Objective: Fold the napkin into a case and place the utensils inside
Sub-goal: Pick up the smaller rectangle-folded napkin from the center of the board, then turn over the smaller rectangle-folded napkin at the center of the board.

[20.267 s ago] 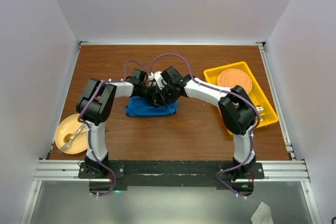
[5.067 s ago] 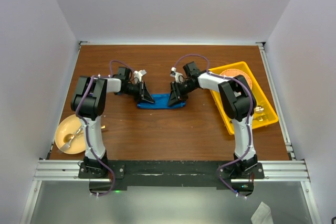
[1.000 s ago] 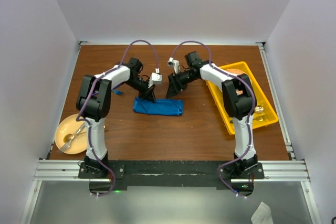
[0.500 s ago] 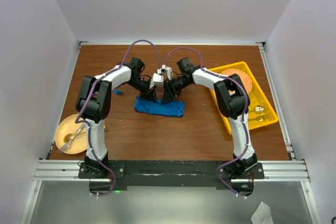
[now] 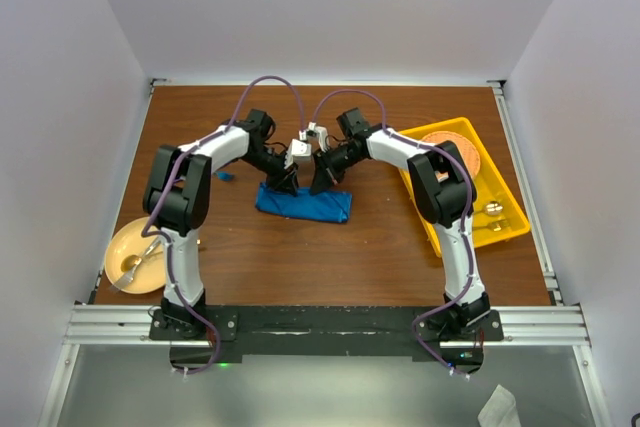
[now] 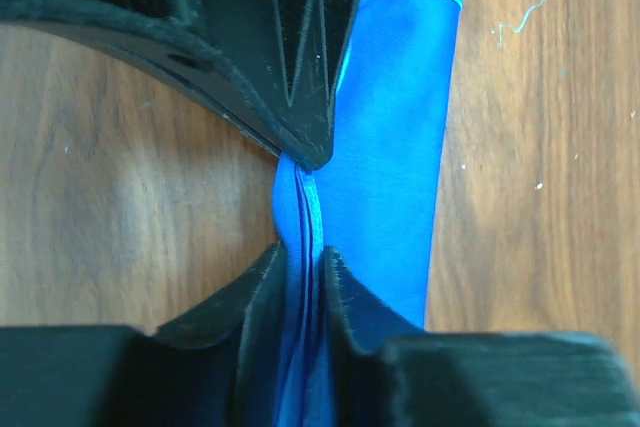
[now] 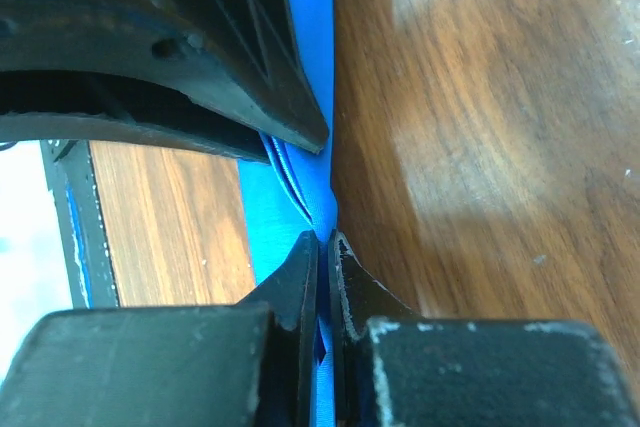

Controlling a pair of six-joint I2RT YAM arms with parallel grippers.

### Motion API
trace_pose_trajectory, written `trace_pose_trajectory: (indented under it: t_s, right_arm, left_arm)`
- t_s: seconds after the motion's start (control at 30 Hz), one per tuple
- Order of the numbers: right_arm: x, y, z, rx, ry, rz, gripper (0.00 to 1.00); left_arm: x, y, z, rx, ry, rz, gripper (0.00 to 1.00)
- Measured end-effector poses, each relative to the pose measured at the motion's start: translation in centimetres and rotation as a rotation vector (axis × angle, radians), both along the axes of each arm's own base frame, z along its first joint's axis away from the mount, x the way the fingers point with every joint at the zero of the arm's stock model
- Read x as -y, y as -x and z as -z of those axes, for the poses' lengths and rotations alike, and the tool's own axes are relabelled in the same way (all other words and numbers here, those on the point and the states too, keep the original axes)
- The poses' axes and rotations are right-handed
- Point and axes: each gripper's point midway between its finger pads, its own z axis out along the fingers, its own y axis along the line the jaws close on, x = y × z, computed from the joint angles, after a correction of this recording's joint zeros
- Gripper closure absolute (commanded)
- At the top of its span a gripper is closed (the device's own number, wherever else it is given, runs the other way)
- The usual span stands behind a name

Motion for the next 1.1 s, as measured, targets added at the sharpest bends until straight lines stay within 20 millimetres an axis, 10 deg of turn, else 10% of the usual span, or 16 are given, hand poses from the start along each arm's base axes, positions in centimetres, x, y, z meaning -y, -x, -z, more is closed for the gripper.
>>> trace_pose_trajectory:
  t_s: [0.57,0.83,1.1]
  right_arm:
    - [0.3,-3.2,-4.2,0.366,0.108,-0.047,1.00]
    - [-0.2,-3.3,-6.6,0.687,0.167,-0.089,1.00]
    - [-0.9,1.0,-2.7,0.931,0.281,-0.229,1.00]
  left_arm:
    - [-10.1,-6.4,-12.7,0.059,0.184,-0.573,0.00]
    - [-12.4,-5.6,-12.3,0.003,0.197,-0.723,0.00]
    - [-14.5,-4.4,-11.5,-0.025,0.174,-0.839,0.00]
